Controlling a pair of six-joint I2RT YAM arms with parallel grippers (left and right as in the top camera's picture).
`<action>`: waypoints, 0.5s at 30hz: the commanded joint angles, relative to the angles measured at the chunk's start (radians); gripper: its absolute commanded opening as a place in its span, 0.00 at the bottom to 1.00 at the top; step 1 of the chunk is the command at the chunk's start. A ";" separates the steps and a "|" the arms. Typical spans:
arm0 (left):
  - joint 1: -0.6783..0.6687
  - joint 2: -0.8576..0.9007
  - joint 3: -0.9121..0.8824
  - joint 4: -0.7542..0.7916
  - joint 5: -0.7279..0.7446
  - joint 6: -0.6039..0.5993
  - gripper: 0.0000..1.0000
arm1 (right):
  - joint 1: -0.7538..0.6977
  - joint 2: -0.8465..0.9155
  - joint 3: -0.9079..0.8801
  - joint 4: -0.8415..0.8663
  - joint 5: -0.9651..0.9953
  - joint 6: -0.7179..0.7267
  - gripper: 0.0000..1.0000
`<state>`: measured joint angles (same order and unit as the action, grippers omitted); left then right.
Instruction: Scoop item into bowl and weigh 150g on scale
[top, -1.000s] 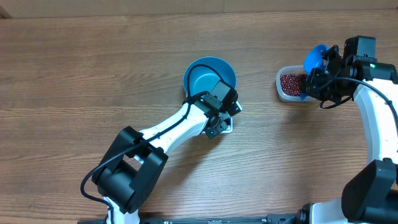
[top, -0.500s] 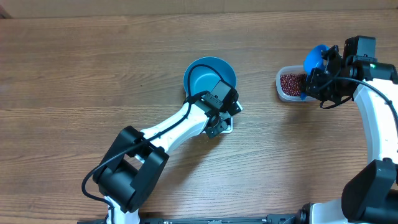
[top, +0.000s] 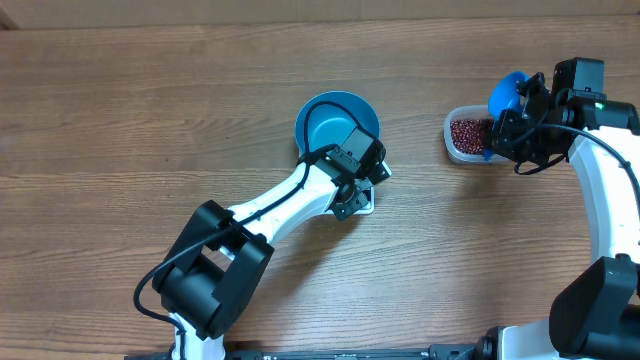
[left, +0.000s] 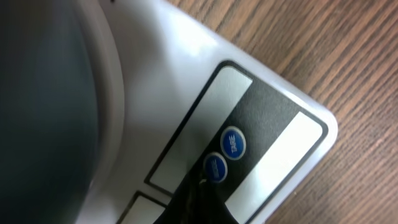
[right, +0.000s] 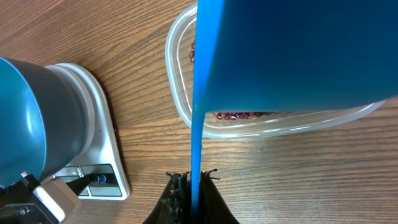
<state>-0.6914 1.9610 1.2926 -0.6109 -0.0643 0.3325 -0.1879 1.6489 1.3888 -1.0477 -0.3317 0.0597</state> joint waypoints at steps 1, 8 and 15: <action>0.008 0.025 0.043 -0.061 0.036 -0.030 0.04 | 0.003 -0.002 0.005 0.003 0.010 0.004 0.05; 0.008 -0.088 0.198 -0.238 0.080 -0.030 0.04 | 0.003 -0.002 0.005 0.003 0.010 0.004 0.04; 0.015 -0.162 0.240 -0.421 0.080 -0.048 0.04 | 0.003 -0.002 0.005 0.002 0.010 0.004 0.04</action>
<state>-0.6910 1.8236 1.5181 -0.9676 0.0048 0.3065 -0.1883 1.6489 1.3888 -1.0481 -0.3313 0.0597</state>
